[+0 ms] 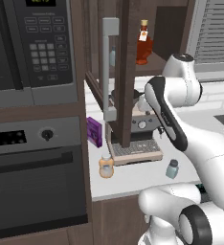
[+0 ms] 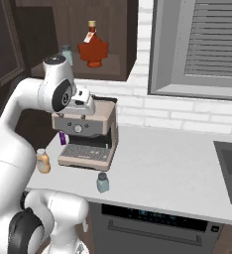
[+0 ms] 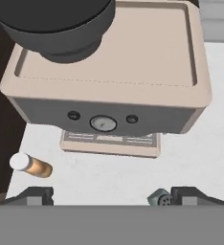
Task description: Put the shaker and condiment bottle from the counter next to their counterparts in the cabinet.
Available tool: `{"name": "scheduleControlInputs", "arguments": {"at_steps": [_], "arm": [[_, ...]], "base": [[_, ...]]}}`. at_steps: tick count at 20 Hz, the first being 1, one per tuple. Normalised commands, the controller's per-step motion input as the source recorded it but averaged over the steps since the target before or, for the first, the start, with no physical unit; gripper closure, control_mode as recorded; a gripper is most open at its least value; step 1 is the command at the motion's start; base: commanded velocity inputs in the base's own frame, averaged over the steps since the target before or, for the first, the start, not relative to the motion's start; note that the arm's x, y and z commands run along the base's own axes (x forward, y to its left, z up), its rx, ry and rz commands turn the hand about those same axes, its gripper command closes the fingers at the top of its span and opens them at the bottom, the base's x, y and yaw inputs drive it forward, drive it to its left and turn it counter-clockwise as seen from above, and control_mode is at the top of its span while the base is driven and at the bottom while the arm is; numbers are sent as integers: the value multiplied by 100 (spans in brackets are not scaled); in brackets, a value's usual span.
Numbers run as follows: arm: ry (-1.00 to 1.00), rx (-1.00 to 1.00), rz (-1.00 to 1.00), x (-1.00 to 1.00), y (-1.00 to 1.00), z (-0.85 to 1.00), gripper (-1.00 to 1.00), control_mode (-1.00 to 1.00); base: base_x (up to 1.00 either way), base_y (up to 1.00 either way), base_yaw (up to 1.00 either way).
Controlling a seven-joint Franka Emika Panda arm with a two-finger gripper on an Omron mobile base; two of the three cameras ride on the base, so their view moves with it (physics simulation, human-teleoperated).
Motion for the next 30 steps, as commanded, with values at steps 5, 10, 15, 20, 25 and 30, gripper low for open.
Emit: {"name": "scheduleControlInputs", "arguments": {"at_steps": [5, 10, 15, 20, 25, 30], "arm": [[-5, 0, 0, -36, -3, -1, -100, -100], [3, 0, 0, -32, -20, -15, -100, -100], [-8, 0, 0, -63, -28, -26, -100, -100], [5, 0, 3, -32, -35, -22, -100, -100], [-3, 1, 13, -32, -32, -20, -100, -100], [-4, 1, 15, -16, -48, -2, -100, -100]], "base": [[0, 0, 0], [0, 0, 0], [0, 0, 0], [0, 0, 0], [0, 0, 0], [0, 0, 0]]}}
